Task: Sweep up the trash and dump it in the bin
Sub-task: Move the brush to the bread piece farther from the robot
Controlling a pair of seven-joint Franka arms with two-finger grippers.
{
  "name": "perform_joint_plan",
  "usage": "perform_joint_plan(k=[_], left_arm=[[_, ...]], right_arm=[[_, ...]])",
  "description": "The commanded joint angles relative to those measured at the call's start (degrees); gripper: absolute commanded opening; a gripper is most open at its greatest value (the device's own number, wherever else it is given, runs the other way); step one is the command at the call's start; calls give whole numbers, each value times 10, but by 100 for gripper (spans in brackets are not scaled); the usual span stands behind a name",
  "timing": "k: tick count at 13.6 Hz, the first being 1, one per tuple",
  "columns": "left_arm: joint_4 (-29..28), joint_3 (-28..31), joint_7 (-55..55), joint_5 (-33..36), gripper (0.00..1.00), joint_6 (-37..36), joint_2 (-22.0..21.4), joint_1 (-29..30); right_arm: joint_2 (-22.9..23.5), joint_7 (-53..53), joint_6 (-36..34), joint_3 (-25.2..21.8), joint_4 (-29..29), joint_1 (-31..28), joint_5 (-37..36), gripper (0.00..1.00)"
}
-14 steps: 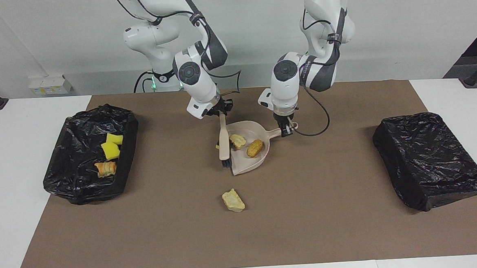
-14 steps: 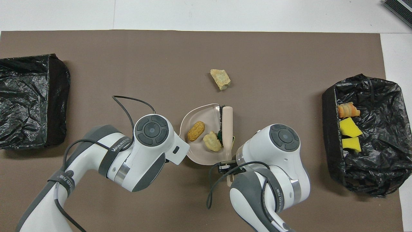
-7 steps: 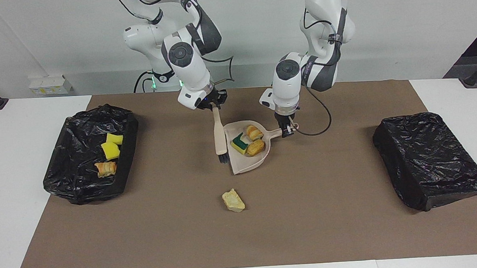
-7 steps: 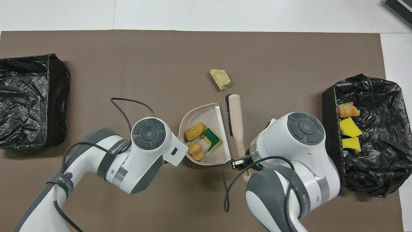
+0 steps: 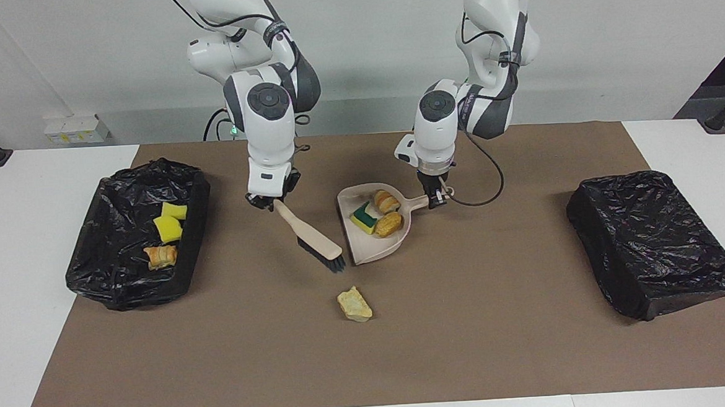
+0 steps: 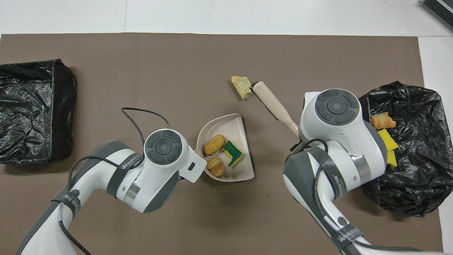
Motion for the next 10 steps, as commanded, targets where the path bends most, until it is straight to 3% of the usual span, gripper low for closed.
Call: perform_joint_plan(k=[1, 6, 10], left_arm=[[2, 1, -8, 8, 0, 3, 5, 17], [143, 4, -17, 5, 0, -131, 63, 53], [149, 4, -131, 5, 0, -126, 68, 54]], right_arm=[[83, -29, -6, 6, 88, -9, -58, 0], [115, -28, 27, 6, 92, 0, -62, 0], [144, -29, 76, 6, 84, 6, -65, 0]])
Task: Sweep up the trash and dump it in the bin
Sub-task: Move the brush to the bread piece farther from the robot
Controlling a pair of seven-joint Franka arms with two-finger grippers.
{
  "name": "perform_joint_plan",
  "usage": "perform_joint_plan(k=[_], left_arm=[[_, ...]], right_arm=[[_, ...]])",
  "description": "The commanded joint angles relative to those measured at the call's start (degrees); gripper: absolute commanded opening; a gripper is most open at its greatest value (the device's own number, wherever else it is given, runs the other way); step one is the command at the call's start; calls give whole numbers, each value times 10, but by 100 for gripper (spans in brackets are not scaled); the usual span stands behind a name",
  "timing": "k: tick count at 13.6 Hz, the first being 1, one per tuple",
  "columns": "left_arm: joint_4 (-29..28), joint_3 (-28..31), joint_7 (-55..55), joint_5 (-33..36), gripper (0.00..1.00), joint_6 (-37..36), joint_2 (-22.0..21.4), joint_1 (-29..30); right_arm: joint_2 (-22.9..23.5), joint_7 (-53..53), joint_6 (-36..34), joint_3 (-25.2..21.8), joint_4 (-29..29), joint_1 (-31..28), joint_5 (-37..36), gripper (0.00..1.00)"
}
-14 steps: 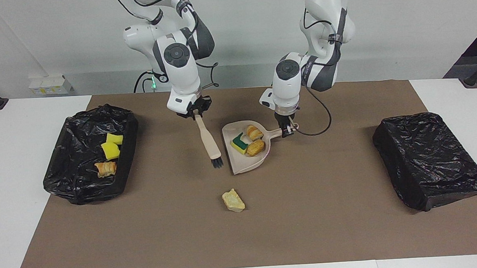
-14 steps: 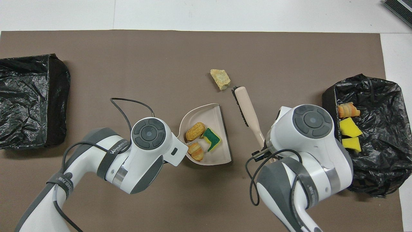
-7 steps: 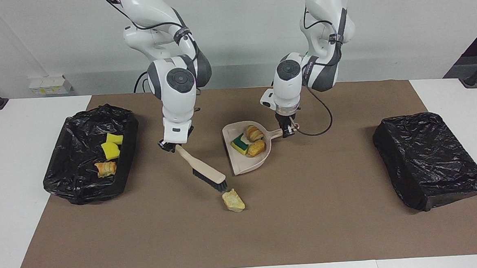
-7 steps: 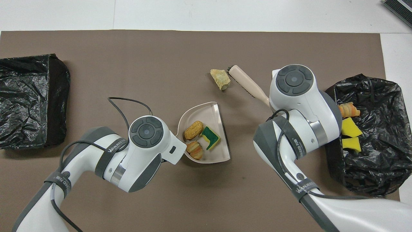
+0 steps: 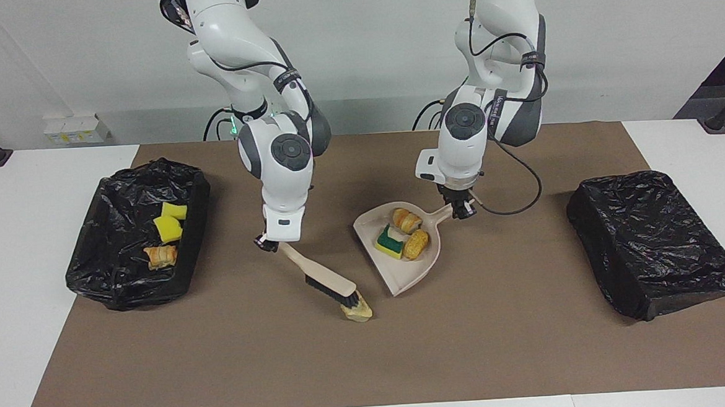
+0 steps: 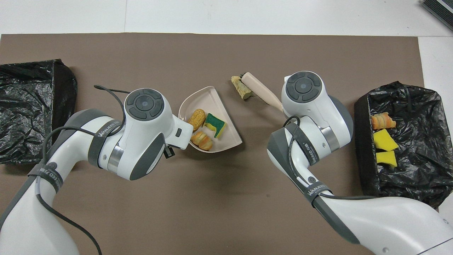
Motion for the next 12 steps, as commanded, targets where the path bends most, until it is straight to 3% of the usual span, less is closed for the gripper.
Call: perform_joint_plan(k=[1, 4, 8, 12], left_arm=[[17, 0, -47, 5, 0, -10, 11, 1], [16, -1, -71, 7, 0, -8, 11, 3], [10, -1, -76, 10, 0, 2, 11, 2], [5, -2, -75, 10, 0, 5, 10, 1]], right_arm=[[15, -16, 22, 3, 8, -2, -15, 0], [24, -16, 4, 1, 21, -7, -17, 0], [82, -37, -8, 2, 128, -32, -22, 0], [122, -6, 20, 3, 133, -16, -11, 0]])
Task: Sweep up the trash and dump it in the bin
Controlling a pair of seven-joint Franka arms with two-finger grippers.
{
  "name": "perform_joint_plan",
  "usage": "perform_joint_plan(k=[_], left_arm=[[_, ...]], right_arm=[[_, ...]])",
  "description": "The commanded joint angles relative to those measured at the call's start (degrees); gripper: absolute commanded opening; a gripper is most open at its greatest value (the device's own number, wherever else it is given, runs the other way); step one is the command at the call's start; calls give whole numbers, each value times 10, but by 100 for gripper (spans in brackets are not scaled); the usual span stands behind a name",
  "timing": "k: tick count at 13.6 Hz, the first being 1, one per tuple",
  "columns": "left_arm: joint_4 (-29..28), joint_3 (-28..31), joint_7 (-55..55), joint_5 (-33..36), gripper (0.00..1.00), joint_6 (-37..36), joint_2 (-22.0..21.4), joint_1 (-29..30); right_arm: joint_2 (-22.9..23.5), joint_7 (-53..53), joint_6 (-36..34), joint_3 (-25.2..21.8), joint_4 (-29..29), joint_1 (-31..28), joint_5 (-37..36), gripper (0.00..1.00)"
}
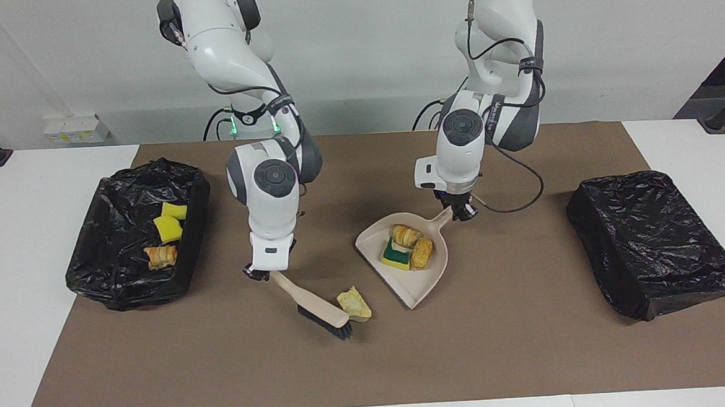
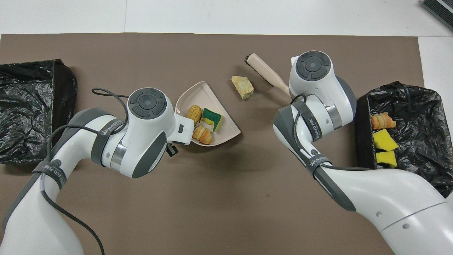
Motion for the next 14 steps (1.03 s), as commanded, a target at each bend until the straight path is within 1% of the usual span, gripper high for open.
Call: perform_joint_plan(k=[1, 3, 6, 8, 9, 11, 12, 14], left_arm=[[-2, -2, -8, 10, 0, 8, -1, 0], [-8, -2, -8, 10, 0, 15, -3, -1], [-29, -2, -5, 10, 0, 37, -8, -1], [-38, -2, 5, 10, 0, 54, -4, -3], [-39, -2, 26, 10, 0, 65, -2, -3], [-39, -2, 67, 10, 0, 76, -1, -3], [-39, -2, 74, 10, 0, 81, -1, -3], [-40, -3, 78, 10, 0, 82, -1, -3]], right_arm=[[22, 29, -5, 10, 20, 17, 9, 0], [1, 47, -10, 10, -26, 38, 58, 0], [-28, 67, -15, 10, -76, 58, 130, 0], [-59, 67, -22, 10, -107, 60, 175, 0], [-72, 71, -33, 15, -116, 65, 202, 0], [-89, 73, -24, 20, -136, 74, 298, 0], [-99, 76, -26, 20, -139, 81, 326, 0], [-130, 88, -46, 20, -142, 81, 334, 0]])
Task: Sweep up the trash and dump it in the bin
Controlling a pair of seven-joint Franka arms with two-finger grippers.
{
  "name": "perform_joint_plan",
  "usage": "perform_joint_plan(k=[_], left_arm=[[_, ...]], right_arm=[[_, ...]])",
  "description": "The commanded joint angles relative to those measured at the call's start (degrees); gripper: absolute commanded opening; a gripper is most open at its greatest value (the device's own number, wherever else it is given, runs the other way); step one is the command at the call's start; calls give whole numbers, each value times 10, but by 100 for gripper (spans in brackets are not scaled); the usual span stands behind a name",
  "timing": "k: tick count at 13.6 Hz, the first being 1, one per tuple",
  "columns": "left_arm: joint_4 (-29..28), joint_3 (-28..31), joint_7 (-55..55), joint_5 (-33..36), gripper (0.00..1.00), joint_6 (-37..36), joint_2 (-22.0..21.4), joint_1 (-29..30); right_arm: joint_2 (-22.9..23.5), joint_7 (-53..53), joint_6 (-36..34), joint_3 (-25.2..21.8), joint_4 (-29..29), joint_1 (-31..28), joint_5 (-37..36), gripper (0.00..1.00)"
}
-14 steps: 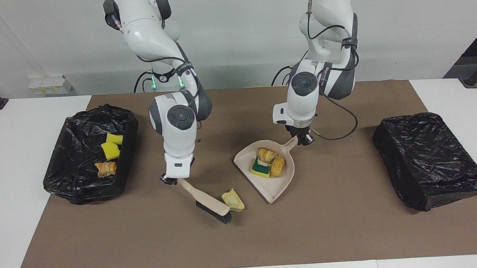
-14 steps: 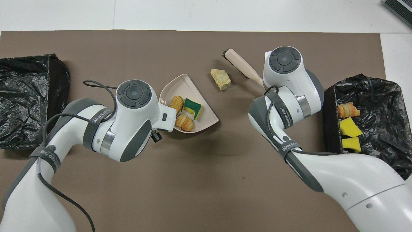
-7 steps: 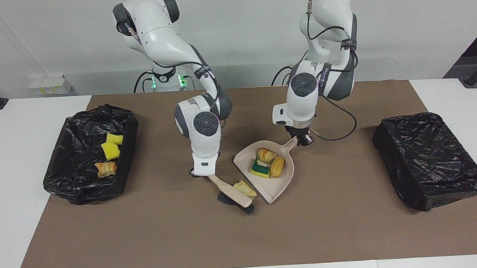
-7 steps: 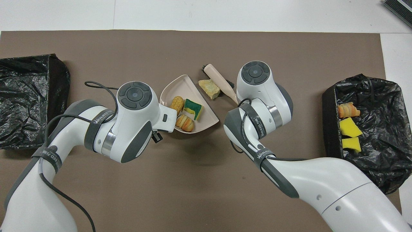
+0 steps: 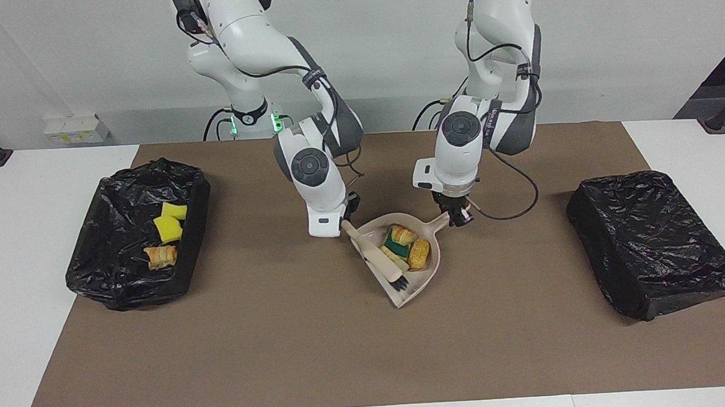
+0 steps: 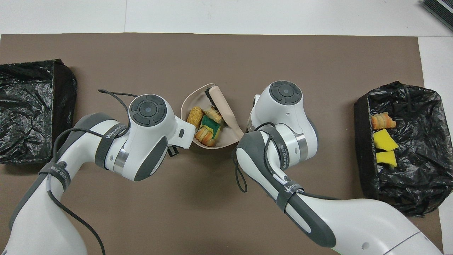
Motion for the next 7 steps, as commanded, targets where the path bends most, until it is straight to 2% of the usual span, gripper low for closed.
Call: perform_joint_plan(k=[1, 3, 7], left_arm=[[-9, -1, 43, 6, 0, 21, -1, 0], [-9, -1, 96, -3, 0, 17, -1, 0], [-8, -1, 100, -23, 0, 10, -11, 2]], right_arm=[[-60, 12, -28, 3, -25, -10, 21, 0], [-96, 14, -62, -5, -23, -24, 3, 0], [-158, 61, -167, -7, -11, -86, -58, 0]])
